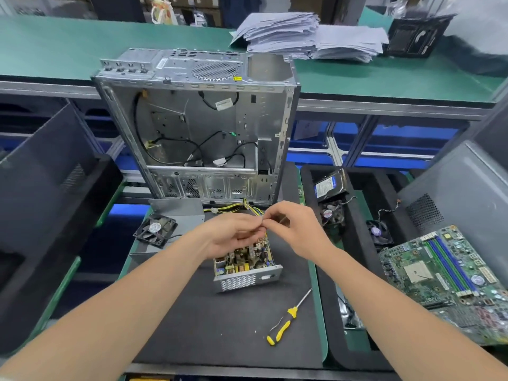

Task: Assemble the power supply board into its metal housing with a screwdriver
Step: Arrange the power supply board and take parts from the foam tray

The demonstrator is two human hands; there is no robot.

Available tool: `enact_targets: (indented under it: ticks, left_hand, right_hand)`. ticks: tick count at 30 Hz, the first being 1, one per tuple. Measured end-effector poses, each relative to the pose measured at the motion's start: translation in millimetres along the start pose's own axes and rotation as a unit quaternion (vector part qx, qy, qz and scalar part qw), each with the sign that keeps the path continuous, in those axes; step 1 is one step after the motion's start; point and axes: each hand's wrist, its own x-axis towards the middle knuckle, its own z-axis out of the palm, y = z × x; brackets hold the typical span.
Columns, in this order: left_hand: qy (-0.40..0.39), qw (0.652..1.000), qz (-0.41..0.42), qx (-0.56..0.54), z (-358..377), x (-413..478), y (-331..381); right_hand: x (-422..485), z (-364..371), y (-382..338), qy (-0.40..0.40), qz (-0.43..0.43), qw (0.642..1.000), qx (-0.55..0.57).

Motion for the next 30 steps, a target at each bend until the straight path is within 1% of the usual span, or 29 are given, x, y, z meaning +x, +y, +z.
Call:
enact_targets:
  ticks: [1,2,3,4,5,6,7,8,9,11,13,15,18,20,21,22,23,24,25,26,27,28,30]
  left_hand:
    - [0.007,1.0,0.016,0.022,-2.5,-1.4,0.0]
    - [0.027,0.996,0.05,0.066,-4.9,-2.1,0.4]
    - [0.062,0.984,0.098,0.137,-7.3,-2.4,1.4]
    - [0.114,0.955,0.151,0.228,-10.1,-2.3,2.7]
    - [0.171,0.91,0.195,0.322,-13.8,-1.4,4.5]
    - [0.213,0.863,0.222,0.401,-17.3,-0.5,6.5]
    - [0.227,0.828,0.225,0.461,-21.3,1.1,8.1]
    - [0.219,0.81,0.208,0.502,-25.3,2.7,8.7]
    - [0.198,0.804,0.177,0.532,-29.2,4.1,7.8]
    - [0.158,0.8,0.13,0.564,-34.7,6.5,2.5]
    - [0.143,0.793,0.128,0.579,-37.0,6.4,-2.9]
    - [0.152,0.787,0.13,0.584,-36.9,6.1,-6.2]
    - [0.177,0.771,0.095,0.605,-36.4,4.0,-5.9]
    - [0.166,0.76,0.064,0.625,-36.0,2.0,-1.2]
    - [0.158,0.76,0.055,0.628,-35.3,0.8,2.6]
    - [0.157,0.763,0.051,0.625,-34.5,0.0,6.7]
    - [0.164,0.768,0.052,0.617,-34.0,-0.4,10.0]
    - [0.172,0.776,0.056,0.604,-33.1,-0.5,12.0]
    - [0.175,0.79,0.059,0.584,-31.6,-0.4,12.5]
    - [0.17,0.809,0.06,0.56,-29.9,-0.1,11.4]
    - [0.162,0.827,0.058,0.536,-27.8,-0.2,9.1]
    - [0.157,0.836,0.055,0.522,-25.7,0.0,6.4]
    - [0.162,0.831,0.057,0.53,-23.3,-0.3,1.8]
  right_hand:
    - [0.4,3.5,-2.5,0.01,0.002,1.0,0.004]
    - [0.7,6.0,-4.6,0.019,0.012,1.0,0.007]
    - [0.1,7.1,-5.7,0.015,0.03,0.999,0.008]
    - [-1.0,6.9,-5.7,-0.016,0.051,0.999,0.002]
    - [-3.1,6.4,-4.9,-0.084,0.064,0.994,-0.016]
    - [-6.3,6.9,-2.6,-0.176,0.061,0.981,-0.051]
    - [-10.3,9.1,-0.9,-0.264,0.044,0.958,-0.106]
    - [-14.8,12.5,-0.9,-0.324,0.02,0.93,-0.17]
    - [-18.7,16.5,-1.3,-0.349,-0.003,0.909,-0.227]
    - [-21.4,23.4,0.7,-0.327,-0.042,0.898,-0.291]
    - [-19.1,23.3,0.3,-0.306,-0.065,0.888,-0.336]
    - [-12.6,14.2,1.1,-0.293,-0.042,0.883,-0.365]
    - [-4.6,0.8,7.9,-0.276,0.042,0.876,-0.393]
    - [-4.4,-2.1,11.8,-0.246,0.098,0.895,-0.36]
    - [-5.7,-1.7,13.3,-0.208,0.125,0.917,-0.318]
    - [-7.5,-1.7,13.4,-0.151,0.166,0.94,-0.256]
    - [-8.8,-2.1,13.0,-0.089,0.216,0.954,-0.188]
    - [-9.5,-2.4,12.7,-0.049,0.274,0.95,-0.138]
    - [-8.5,-2.4,11.2,-0.044,0.323,0.939,-0.11]
    - [-7.1,-2.1,10.3,-0.072,0.352,0.927,-0.107]
    - [-5.7,-1.7,8.7,-0.112,0.362,0.918,-0.117]
    - [-4.2,-0.7,7.6,-0.136,0.354,0.915,-0.134]
    - [0.2,1.1,6.1,-0.138,0.337,0.919,-0.149]
